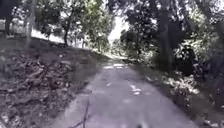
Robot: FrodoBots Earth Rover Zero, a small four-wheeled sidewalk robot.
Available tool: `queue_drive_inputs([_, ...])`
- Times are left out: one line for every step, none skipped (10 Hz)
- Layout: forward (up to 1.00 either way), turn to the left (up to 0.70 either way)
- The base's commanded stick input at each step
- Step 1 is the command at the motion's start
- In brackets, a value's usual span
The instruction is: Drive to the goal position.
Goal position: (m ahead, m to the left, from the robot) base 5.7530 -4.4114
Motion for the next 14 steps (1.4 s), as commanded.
queue_drive_inputs([0.50,0.00])
queue_drive_inputs([0.50,0.00])
queue_drive_inputs([0.50,0.03])
queue_drive_inputs([0.50,-0.04])
queue_drive_inputs([0.50,-0.37])
queue_drive_inputs([0.50,-0.40])
queue_drive_inputs([0.50,-0.24])
queue_drive_inputs([0.50,0.03])
queue_drive_inputs([0.50,0.00])
queue_drive_inputs([0.50,0.00])
queue_drive_inputs([0.50,0.00])
queue_drive_inputs([0.50,0.00])
queue_drive_inputs([0.50,0.00])
queue_drive_inputs([0.50,0.00])
